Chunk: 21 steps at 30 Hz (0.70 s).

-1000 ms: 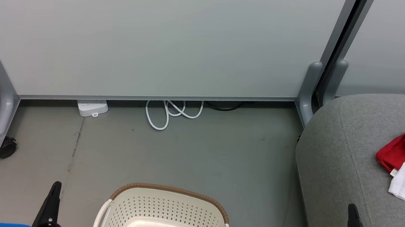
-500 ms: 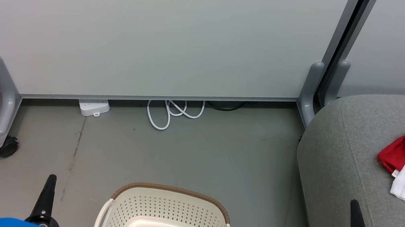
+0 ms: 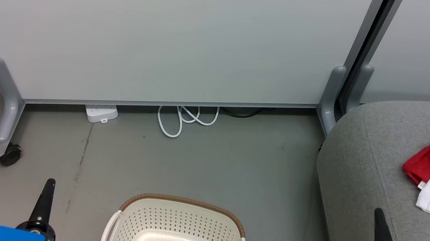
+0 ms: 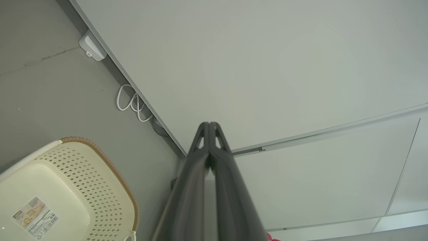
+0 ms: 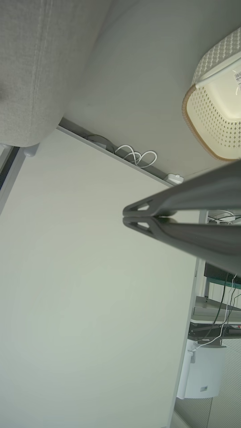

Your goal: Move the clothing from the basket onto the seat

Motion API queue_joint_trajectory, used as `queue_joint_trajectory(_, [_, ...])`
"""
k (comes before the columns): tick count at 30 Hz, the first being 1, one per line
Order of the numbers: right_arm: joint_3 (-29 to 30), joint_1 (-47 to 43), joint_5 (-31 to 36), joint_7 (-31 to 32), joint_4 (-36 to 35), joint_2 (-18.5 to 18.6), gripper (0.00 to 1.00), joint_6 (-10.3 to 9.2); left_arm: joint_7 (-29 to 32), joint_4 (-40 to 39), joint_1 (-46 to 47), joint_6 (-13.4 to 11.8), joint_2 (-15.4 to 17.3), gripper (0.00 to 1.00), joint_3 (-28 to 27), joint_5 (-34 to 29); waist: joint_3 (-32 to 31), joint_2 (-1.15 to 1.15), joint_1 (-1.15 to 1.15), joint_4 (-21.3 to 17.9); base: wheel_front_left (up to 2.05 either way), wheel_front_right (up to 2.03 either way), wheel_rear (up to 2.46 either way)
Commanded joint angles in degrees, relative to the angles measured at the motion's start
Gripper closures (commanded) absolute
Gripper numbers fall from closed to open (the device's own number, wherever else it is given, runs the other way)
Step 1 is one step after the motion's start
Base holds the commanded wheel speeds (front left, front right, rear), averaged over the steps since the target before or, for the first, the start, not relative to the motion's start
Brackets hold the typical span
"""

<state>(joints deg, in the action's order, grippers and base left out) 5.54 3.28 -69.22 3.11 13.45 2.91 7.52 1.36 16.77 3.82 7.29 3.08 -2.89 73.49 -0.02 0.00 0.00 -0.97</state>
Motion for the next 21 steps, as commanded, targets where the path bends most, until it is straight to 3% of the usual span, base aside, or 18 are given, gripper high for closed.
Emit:
queue_joint_trajectory(1, [0.2,1.2,-1.7,0.5,-0.2,0.0,1.0,-0.03,0.4,-0.7,1.4,0.2,0.2,1.0,-0.5,1.3,0.0,0.0,0.0,0.0,0.0,0.0,0.0])
queue_joint_trajectory(21, [0.6,2.3,-12.4,2.0,0.2,0.0,1.0,-0.03,2.8,-1.8,2.1,0.3,0.0,1.0,-2.2,10.1,0.1,0.0,0.0,0.5,0.0,0.0,0.0])
